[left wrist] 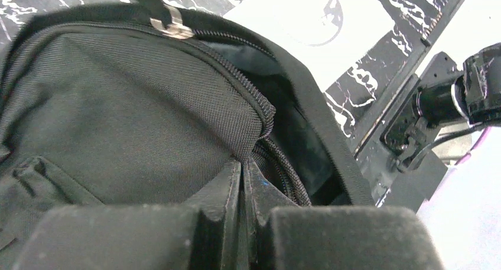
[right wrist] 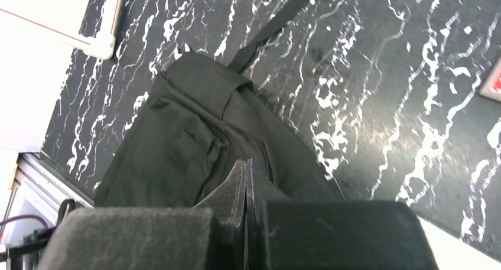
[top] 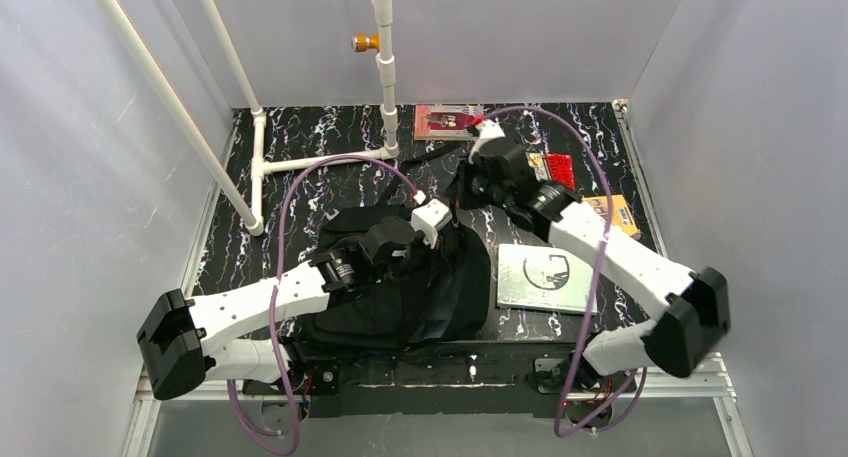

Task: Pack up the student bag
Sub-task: Unzip the student bag at the center of the board.

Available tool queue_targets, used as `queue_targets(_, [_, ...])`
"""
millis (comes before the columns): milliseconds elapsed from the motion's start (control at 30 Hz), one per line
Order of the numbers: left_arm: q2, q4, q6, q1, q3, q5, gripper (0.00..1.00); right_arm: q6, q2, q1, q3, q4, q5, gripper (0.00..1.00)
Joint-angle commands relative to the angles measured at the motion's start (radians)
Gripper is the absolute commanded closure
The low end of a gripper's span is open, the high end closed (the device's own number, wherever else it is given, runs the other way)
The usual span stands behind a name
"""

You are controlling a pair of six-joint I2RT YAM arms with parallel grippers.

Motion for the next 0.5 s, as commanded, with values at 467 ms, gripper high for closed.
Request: queue_targets(467, [-0.061, 0.031, 0.042, -0.044, -0.016, 0.138, 1.00, 0.002, 0.533, -0.033, 0.475, 0.125, -0.294, 0.99])
